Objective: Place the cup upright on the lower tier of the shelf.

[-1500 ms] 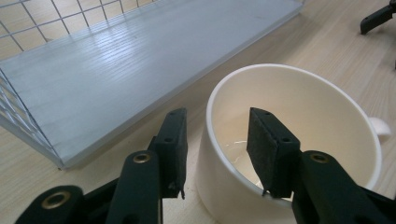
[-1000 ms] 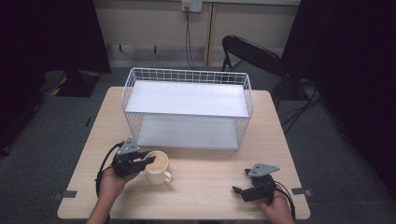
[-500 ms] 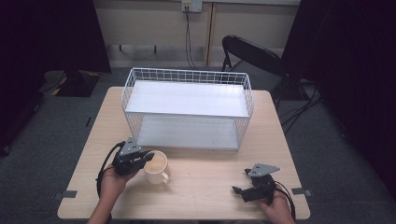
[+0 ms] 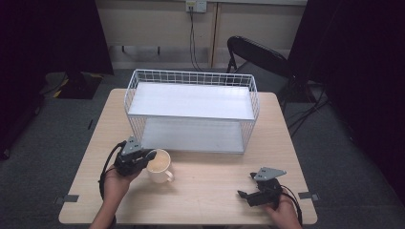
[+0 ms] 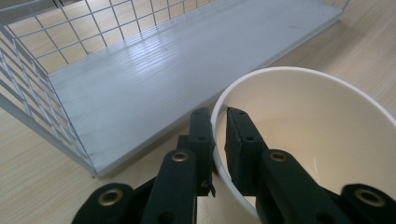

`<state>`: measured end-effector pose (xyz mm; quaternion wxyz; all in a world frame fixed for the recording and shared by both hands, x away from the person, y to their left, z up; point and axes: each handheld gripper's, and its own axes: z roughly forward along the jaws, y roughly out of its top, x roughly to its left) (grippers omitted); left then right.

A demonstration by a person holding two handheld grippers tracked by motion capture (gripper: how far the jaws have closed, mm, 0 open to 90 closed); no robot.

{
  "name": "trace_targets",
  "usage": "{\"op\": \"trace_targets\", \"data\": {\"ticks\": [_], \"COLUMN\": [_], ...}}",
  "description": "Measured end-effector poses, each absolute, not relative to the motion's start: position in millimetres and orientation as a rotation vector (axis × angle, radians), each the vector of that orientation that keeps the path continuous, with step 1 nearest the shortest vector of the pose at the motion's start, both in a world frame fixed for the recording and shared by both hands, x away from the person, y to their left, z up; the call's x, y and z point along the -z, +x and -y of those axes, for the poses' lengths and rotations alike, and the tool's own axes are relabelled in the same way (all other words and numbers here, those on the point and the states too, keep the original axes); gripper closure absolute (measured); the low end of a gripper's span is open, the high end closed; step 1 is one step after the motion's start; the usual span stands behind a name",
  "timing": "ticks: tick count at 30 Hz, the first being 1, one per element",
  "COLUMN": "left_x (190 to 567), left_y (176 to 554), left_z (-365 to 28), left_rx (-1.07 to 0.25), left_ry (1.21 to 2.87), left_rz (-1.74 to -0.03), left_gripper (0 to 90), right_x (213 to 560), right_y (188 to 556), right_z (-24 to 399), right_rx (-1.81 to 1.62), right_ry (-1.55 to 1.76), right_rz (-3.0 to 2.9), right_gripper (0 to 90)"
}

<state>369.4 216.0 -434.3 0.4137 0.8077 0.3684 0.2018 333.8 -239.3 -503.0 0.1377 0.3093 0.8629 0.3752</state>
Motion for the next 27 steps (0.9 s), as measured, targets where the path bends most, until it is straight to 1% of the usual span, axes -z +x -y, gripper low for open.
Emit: {"op": "trace_targets", "data": {"ticks": [13,23,27], "left_x": [429.1,427.8,428.3], "left_y": [375.6,387.0,390.7], "left_z": [-214.0,-198.4,-192.1], "left_rx": [-0.536,-0.542,-0.556], "left_ry": [1.986,1.984,1.983], "left_rz": [-0.956,-0.976,-1.01], "left_gripper": [81.4,81.4,81.5], "right_x": [503.0,503.0,503.0], "right_y": [333.8,333.8,333.8], "right_z": [239.3,239.3,239.3], "right_rx": [-1.085,-1.085,-1.085], "right_ry": [0.895,0.895,0.895], "right_rz": [-2.496,-2.496,-2.496], "right_gripper": [12.6,12.6,12.6]}}
